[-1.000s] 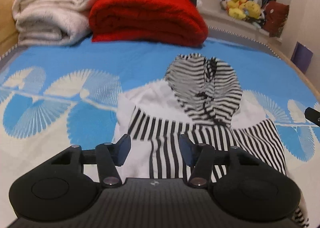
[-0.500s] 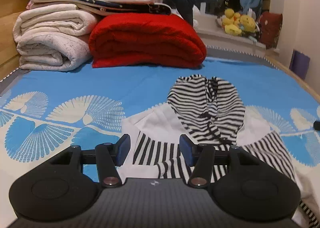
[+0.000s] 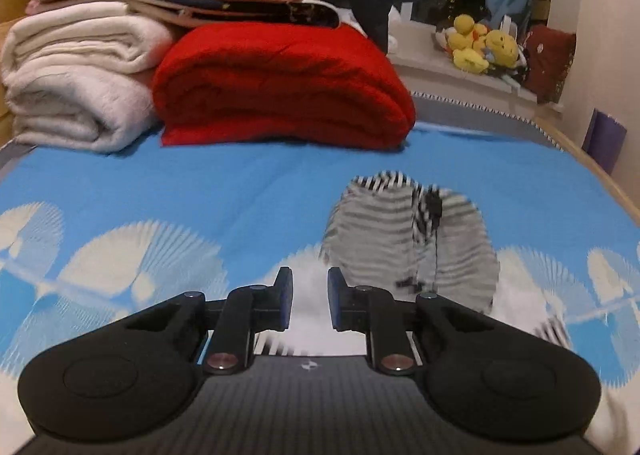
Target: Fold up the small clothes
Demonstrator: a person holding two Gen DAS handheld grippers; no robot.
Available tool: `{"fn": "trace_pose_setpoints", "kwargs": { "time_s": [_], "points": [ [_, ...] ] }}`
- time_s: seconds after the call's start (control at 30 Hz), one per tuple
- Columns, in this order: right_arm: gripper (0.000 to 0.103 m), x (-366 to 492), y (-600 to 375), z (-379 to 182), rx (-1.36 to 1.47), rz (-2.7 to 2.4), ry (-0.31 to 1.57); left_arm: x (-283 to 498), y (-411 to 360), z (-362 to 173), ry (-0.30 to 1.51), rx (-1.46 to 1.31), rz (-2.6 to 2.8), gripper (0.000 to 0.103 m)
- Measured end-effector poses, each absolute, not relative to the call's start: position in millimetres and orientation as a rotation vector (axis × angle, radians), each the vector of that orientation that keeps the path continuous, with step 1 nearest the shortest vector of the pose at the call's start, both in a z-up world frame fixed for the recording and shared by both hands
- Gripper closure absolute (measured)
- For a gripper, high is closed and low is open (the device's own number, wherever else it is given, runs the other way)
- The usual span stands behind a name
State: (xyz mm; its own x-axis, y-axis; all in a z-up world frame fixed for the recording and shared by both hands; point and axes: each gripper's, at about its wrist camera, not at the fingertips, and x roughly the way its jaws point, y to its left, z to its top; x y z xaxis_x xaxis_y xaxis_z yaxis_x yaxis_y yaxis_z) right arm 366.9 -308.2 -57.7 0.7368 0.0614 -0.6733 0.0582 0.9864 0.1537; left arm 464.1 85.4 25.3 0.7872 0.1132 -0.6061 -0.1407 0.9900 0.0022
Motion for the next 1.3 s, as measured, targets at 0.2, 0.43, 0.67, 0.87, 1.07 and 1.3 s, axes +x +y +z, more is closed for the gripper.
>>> {"fn": "trace_pose_setpoints", "kwargs": {
  "time_s": [0.2,0.43,0.67,0.87,1.07,1.3],
  "points": [
    [0.074,369,-316,-61,0.167,-0.016,0.721,580,81,-6,0.749,-0.046,0.071,0.083],
    [0.081,374,-317,-66,0.163,-0.026,0.725,700,88,-47,0.801,-0.172,0.067,0.081],
    [0.08,382,-315,-70,0.18,-0.065,0.727,779,76,-85,0.932,-0.252,0.089,0.047],
    [0.08,387,-312,-79,0.179,-0.072,0.784,786,64,-95,0.965,-0.037,0.094,0.102],
    [0.08,383,-316,-69,0.213,-0.07,0.774,679,54,-24,0.749,0.039,-0.136,0.103],
    [0.08,372,-322,-53,0.268,-0.059,0.732,467,73,13,0.741,0.023,-0.263,0.102]
  ]
}}
